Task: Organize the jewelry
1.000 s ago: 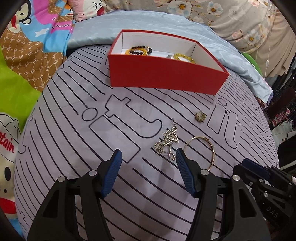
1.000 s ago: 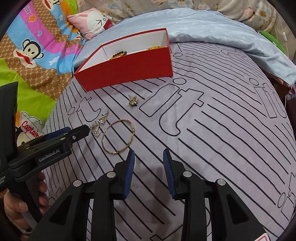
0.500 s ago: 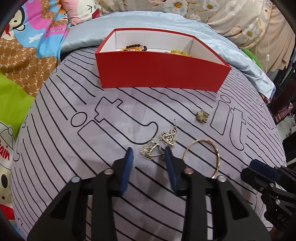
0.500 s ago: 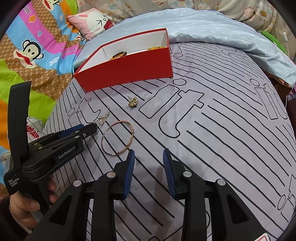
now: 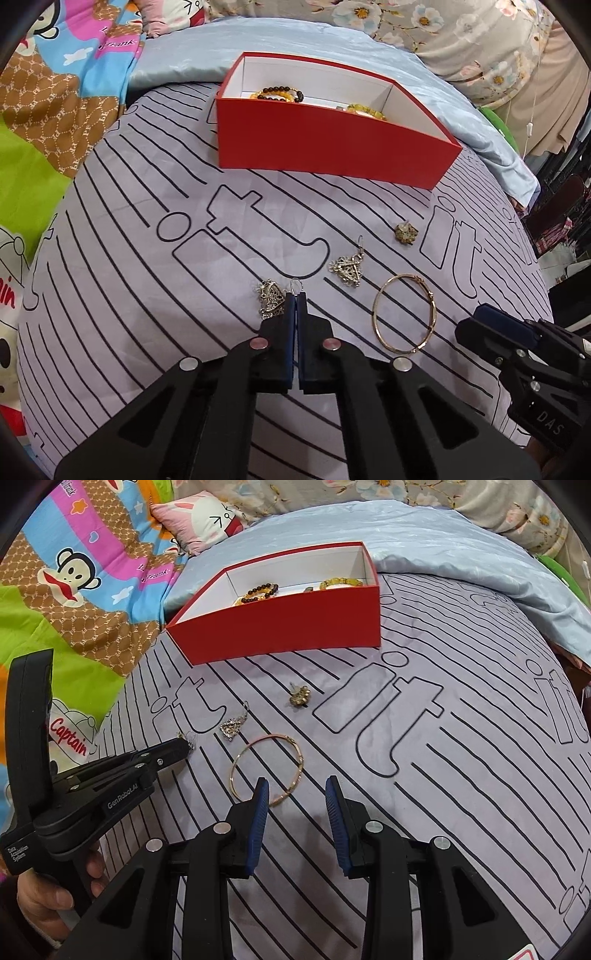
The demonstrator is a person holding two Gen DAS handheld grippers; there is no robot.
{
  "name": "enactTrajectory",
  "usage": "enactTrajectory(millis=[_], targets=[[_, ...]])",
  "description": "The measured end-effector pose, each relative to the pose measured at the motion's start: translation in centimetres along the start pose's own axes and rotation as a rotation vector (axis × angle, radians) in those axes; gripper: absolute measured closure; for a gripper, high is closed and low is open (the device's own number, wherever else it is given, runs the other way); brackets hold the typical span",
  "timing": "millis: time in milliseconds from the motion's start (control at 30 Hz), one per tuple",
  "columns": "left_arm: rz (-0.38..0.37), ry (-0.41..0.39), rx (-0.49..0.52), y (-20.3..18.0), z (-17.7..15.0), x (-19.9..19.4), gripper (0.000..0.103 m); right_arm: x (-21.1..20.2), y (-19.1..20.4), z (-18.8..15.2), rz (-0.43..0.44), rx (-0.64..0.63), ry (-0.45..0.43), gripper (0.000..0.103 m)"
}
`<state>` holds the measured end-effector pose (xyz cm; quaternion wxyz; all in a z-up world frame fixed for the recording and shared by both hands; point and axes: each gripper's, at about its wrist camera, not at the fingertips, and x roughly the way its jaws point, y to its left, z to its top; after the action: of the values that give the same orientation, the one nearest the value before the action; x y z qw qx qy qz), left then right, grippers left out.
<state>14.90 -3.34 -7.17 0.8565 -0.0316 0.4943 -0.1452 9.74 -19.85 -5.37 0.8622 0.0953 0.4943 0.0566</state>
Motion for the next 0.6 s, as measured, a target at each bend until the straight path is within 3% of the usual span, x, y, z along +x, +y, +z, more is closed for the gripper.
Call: enactTrajectory(millis=[600], targets=[[0.009, -0.038, -0.058, 3.0, 0.9, -2.0, 0.103, 4.6, 3.9, 4.5, 0.039, -0.083, 0.006, 0.076]])
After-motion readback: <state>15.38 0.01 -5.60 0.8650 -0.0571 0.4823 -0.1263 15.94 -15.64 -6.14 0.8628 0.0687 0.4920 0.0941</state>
